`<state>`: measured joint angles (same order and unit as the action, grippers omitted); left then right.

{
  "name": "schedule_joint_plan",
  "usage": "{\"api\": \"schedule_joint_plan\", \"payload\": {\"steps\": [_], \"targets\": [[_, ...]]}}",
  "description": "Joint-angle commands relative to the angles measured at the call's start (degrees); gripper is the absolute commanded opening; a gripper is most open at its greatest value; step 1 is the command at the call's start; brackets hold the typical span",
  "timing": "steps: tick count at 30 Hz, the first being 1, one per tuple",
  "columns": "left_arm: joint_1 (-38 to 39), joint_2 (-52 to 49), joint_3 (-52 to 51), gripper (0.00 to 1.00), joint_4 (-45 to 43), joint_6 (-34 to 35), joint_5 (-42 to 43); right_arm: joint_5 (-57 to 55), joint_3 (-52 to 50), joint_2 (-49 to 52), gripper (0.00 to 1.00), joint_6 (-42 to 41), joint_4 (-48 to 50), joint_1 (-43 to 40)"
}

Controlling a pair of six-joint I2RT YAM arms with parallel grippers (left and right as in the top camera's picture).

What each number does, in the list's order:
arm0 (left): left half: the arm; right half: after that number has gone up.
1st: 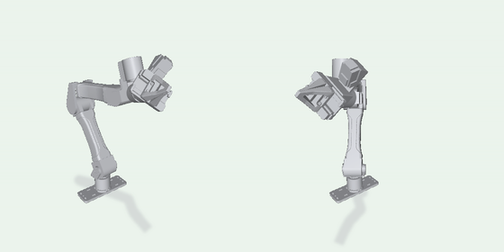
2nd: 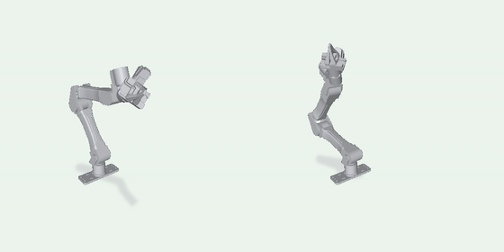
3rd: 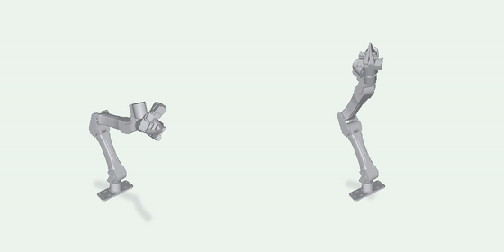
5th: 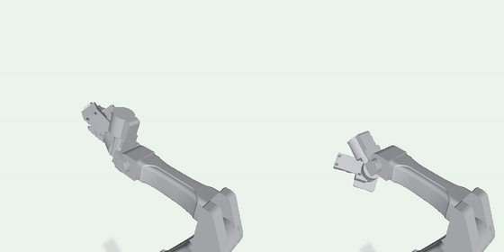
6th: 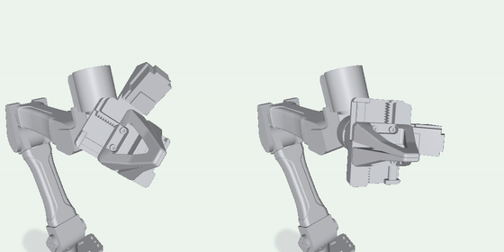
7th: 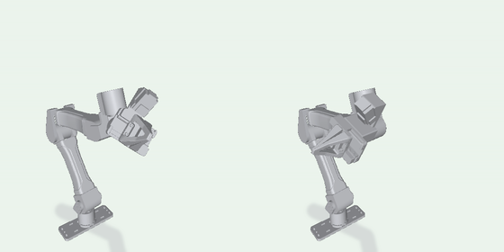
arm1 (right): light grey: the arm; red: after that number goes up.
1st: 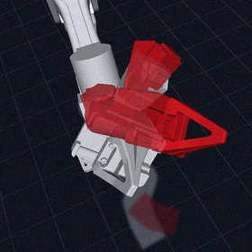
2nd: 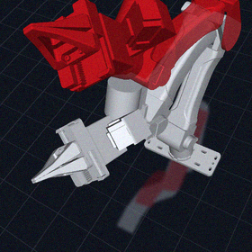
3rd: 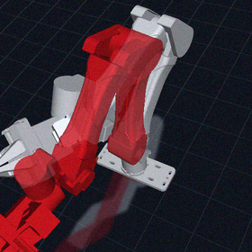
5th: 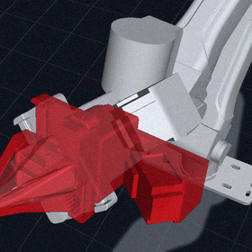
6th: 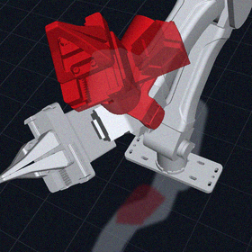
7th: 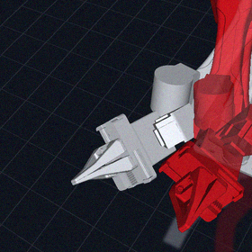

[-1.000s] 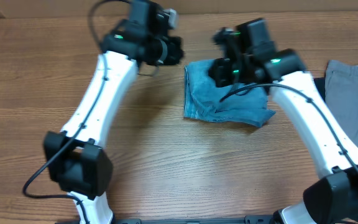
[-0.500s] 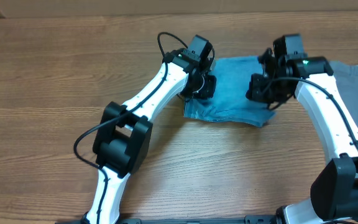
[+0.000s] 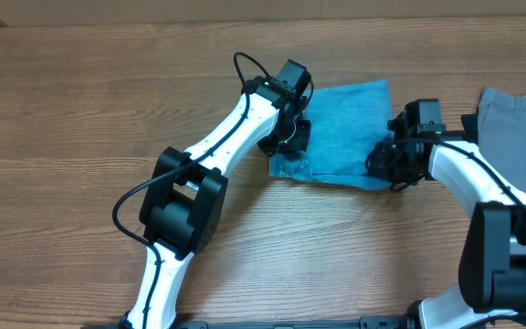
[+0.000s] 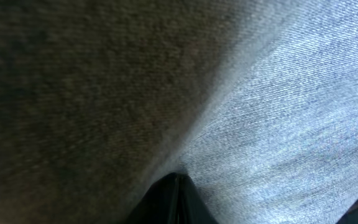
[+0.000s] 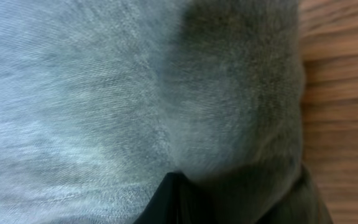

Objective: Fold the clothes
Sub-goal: 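Press the folded jeans flat with both grippers on left and right edges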

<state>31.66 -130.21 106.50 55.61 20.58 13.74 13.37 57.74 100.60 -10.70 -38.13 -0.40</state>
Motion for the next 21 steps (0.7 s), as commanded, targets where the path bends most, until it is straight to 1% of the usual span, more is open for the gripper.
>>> {"api": "schedule_joint_plan", "payload": {"steps": [1, 5, 7, 12, 16, 19, 21], "targets": [[-0.13, -1.38, -0.85, 0.04, 0.15, -1.33, -8.48, -1.36, -2.21, 4.57, 0.04, -1.38, 1.25, -0.42], [-0.24, -1.46, -1.18, 0.04, 0.31, -1.46, -12.52, -1.36, -2.21, 6.54, 0.04, -1.60, 1.92, -0.52], [-0.57, -1.27, -1.03, 0.04, 0.26, -2.34, -13.11, -1.40, -2.21, 6.58, 0.04, -1.57, 1.88, -0.57], [-2.16, 1.44, 3.52, 0.04, 1.68, -2.40, -8.48, -1.33, -2.21, 6.58, 0.04, -1.60, 1.86, -0.63], [-1.97, 5.90, 6.93, 0.04, 1.73, -2.38, -7.91, -1.33, -2.19, 6.58, 0.04, -1.60, 1.86, -0.63], [-1.57, 8.37, 7.63, 0.04, 1.51, -2.12, -7.56, -0.98, -2.19, 6.58, 0.04, -1.57, 1.90, -0.63], [-1.38, 8.50, 7.58, 0.04, 1.53, -1.66, -5.53, -0.15, -2.19, 6.58, 0.04, -1.57, 1.90, -0.63]]}}
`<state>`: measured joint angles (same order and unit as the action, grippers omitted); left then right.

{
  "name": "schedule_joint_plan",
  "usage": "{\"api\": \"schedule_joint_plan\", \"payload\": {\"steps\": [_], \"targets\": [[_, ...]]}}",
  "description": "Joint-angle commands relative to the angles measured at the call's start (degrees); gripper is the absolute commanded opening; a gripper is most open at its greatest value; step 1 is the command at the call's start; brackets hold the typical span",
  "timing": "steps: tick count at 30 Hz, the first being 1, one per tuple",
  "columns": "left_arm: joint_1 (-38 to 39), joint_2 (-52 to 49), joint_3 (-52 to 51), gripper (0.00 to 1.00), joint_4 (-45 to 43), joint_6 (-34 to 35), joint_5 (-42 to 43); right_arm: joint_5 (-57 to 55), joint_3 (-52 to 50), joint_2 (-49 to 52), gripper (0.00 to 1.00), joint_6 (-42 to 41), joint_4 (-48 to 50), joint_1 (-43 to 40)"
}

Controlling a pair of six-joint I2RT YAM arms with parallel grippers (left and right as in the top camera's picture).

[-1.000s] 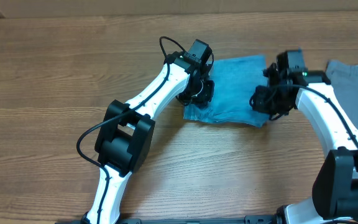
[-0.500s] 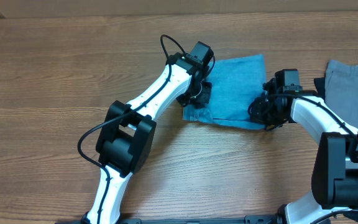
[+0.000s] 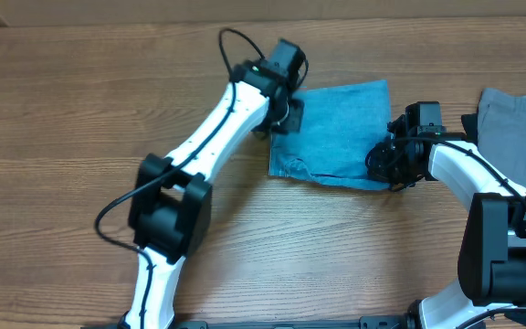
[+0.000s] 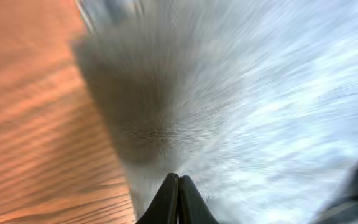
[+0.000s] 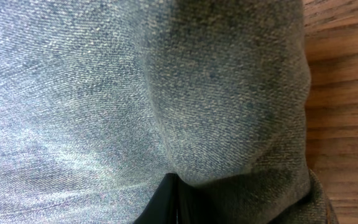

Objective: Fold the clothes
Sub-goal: 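Press the folded jeans flat with both grippers on left and right edges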

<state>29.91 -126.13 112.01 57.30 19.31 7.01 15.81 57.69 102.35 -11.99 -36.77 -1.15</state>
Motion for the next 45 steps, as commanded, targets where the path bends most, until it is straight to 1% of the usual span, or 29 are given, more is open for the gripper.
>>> {"api": "schedule_joint_plan", "payload": {"steps": [1, 6, 8, 13, 17, 21, 23, 25, 28, 30, 33, 38, 45], "targets": [[0.42, 4.04, 1.75, 0.04, -0.26, -0.37, 3.17, -2.36, -2.14, 4.83, 0.04, -0.28, 0.52, 0.11], [1.09, 0.37, -0.31, 0.04, -0.22, -0.09, 19.19, -1.81, -2.14, 4.83, 0.04, -0.26, 0.48, 0.11], [1.64, -1.38, -0.31, 0.04, 1.27, -0.28, 20.44, -1.81, -2.14, 4.83, 0.04, -0.26, 0.50, 0.11], [2.16, -6.08, -0.31, 0.04, 6.91, -2.21, 19.45, -1.84, -2.14, 4.83, 0.04, -0.26, 0.52, 0.11], [2.03, -9.81, -0.31, 0.04, 9.03, -3.08, 17.88, -1.86, -2.14, 4.83, 0.04, -0.26, 0.57, 0.11], [1.95, -13.44, -0.31, 0.04, 9.53, -3.04, 11.82, -1.81, -1.44, 4.83, 0.04, -0.26, -0.02, -0.28], [1.95, -13.86, -0.31, 0.04, 9.73, -3.04, 10.38, -1.77, 0.50, 4.81, 0.04, -0.26, -2.60, -1.11], [1.88, -13.86, -0.31, 0.04, 9.68, -3.04, 9.07, -0.76, 4.57, 4.81, 0.04, -0.24, -7.39, -2.58], [1.88, -13.79, -0.31, 0.04, 9.35, -3.04, 9.07, 0.59, 11.32, 4.76, 0.04, 0.48, -14.51, -4.20], [1.88, -13.81, -0.31, 0.04, 9.29, -3.04, 9.07, 0.46, 15.76, 4.70, 0.04, 2.45, -19.10, -4.70], [1.88, -13.79, -0.31, 0.04, 9.31, -3.06, 9.05, -1.27, 18.93, 4.70, 0.04, 2.82, -23.02, -5.03], [1.75, -13.81, -0.31, 0.04, 8.63, -3.06, 8.90, -4.70, 17.09, 4.72, 0.04, 2.73, -24.46, -5.03], [1.03, -13.79, -0.31, 0.04, 8.44, -3.08, 8.90, -6.08, 9.01, 4.72, 0.04, -1.01, -20.50, -5.05]]}}
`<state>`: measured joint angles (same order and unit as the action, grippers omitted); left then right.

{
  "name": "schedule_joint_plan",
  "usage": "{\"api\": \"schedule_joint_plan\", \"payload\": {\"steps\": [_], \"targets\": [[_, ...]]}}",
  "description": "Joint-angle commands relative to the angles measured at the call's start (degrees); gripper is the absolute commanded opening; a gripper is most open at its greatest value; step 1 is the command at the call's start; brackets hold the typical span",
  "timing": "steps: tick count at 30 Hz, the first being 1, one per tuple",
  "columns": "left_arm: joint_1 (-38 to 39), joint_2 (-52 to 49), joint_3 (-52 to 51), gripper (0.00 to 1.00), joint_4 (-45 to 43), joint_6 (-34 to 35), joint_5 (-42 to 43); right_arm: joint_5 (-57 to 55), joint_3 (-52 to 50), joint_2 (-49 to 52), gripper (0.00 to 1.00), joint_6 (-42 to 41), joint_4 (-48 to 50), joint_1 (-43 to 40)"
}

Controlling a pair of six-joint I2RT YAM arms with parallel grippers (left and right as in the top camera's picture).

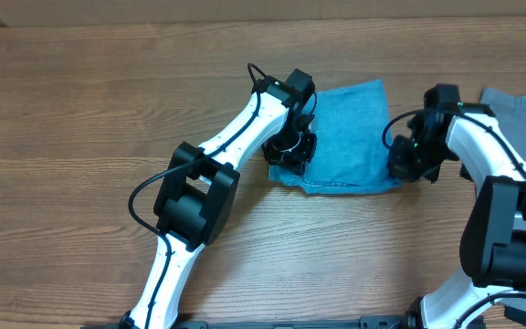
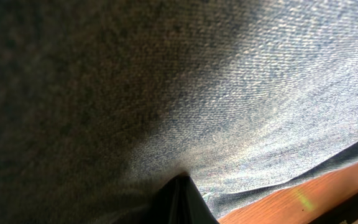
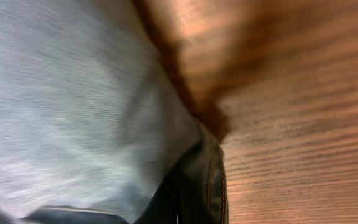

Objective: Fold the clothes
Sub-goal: 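Press the folded jeans flat with both grippers on left and right edges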

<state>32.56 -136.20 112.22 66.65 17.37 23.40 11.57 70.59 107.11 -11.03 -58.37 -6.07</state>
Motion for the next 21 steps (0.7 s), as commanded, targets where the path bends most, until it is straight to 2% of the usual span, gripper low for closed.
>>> {"api": "schedule_joint_plan", "payload": {"steps": [1, 3, 7, 12, 16, 21], "targets": [[-1.75, -3.74, -0.52, 0.04, -0.92, -1.11, -7.48, -3.23, -5.49, -0.04, 0.04, -3.82, 2.23, -0.13], [-1.95, -3.74, -0.52, 0.04, -0.94, -1.11, -7.50, -5.60, -8.22, -0.04, 0.04, -7.13, 5.03, -0.13], [-2.16, -3.74, -0.52, 0.04, -1.70, -1.11, -7.45, -4.63, -12.85, -0.02, 0.04, -7.91, 13.42, -0.11], [-2.27, -3.69, 0.00, 0.04, -2.84, -1.11, -7.30, -1.75, -12.46, -0.04, 0.04, -7.80, 15.32, -0.11], [-2.45, -2.67, 5.44, 0.04, -1.44, -1.09, -6.69, -1.20, -7.63, -0.15, 0.04, -6.75, 10.47, -0.11], [-2.49, 1.55, 20.13, 0.04, 2.84, -1.22, -4.37, -1.22, 7.69, -1.16, 0.04, -6.51, -2.51, -0.11]]}}
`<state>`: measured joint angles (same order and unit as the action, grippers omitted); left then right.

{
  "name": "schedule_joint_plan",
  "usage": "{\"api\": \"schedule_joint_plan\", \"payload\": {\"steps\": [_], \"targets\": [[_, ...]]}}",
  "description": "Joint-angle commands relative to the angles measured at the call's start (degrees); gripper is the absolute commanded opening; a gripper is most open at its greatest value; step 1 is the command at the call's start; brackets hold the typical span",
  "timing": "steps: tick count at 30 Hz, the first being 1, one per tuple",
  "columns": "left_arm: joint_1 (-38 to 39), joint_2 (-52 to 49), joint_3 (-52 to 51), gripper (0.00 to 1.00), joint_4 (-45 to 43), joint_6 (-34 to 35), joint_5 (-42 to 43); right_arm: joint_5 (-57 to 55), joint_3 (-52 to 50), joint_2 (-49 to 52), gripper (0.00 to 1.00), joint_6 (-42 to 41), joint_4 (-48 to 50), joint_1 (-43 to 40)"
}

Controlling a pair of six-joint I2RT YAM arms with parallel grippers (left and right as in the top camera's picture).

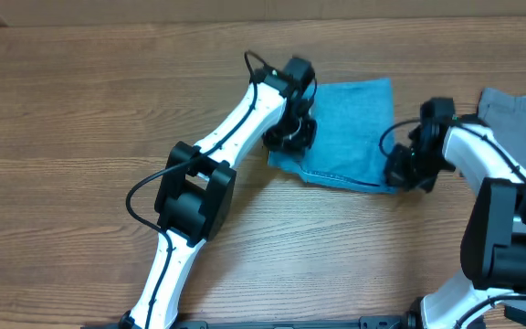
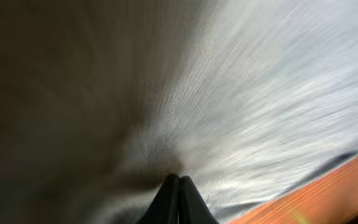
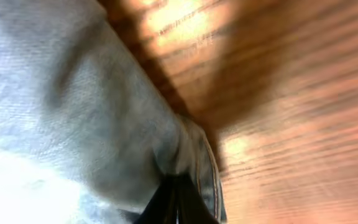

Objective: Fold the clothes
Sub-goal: 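Press the folded jeans flat with both grippers on left and right edges, then lift both grippers off the folded jeans square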

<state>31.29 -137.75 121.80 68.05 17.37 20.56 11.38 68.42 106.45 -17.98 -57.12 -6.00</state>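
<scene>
A folded blue denim garment [image 1: 350, 128] lies on the wooden table [image 1: 80, 137] at the middle right. My left gripper [image 1: 290, 135] is shut on its left edge. In the left wrist view the closed fingertips [image 2: 178, 185] press into blurred denim [image 2: 247, 106] that fills nearly the whole view. My right gripper [image 1: 402, 171] is shut on the garment's near right corner. In the right wrist view its closed fingertips [image 3: 176, 186] pinch the seamed hem [image 3: 201, 162] over bare wood.
A grey garment [image 1: 519, 123] lies at the right edge of the table, just beyond my right arm. Bare wood [image 1: 318, 247] stretches in front of the blue garment and to its left.
My left gripper has shifted slightly away with the left edge and my right gripper has come nearer with the right corner. The garment's near edge now slants down to the right.
Both grippers were shut at the garment's near corners. Then the left gripper was farther back by the far left corner while the right stayed. Later the left was back at the near left and the right farther back on the right edge. Now the cloth sits slightly turned.
</scene>
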Motion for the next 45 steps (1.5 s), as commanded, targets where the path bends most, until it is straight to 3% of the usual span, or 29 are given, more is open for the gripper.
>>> {"api": "schedule_joint_plan", "payload": {"steps": [1, 4, 9, 20, 30, 37, 45], "targets": [[-1.22, 3.96, 12.96, 0.04, 2.29, -1.92, -1.55, -1.03, 12.41, -0.68, 0.04, 0.46, -5.62, -0.17], [-1.29, 5.92, 17.75, 0.13, 4.87, -2.58, -4.35, -0.17, 18.88, -0.83, 0.04, 1.01, -9.66, -0.11], [-1.27, 6.49, 17.55, 0.06, 10.45, -0.44, -16.70, 7.26, 20.35, -0.74, 0.04, 7.37, -8.66, 0.11], [-1.44, 3.93, -4.61, 0.04, 9.51, -0.68, -5.84, 10.84, 7.56, -0.57, 0.04, 10.75, 2.43, 0.24], [-3.56, 3.93, -15.52, 0.04, -0.83, -1.95, -8.57, 10.60, -11.89, -0.57, 0.04, 9.20, 26.77, 0.24], [-4.68, 6.78, -8.87, 0.04, 2.03, -1.97, -8.74, 13.33, -7.72, -1.25, 0.04, 8.35, 23.04, 0.24], [-4.68, 14.21, 9.64, 0.04, -4.20, -1.95, -11.15, 18.29, 12.11, -5.66, 0.04, 8.41, 10.21, 0.24]]}}
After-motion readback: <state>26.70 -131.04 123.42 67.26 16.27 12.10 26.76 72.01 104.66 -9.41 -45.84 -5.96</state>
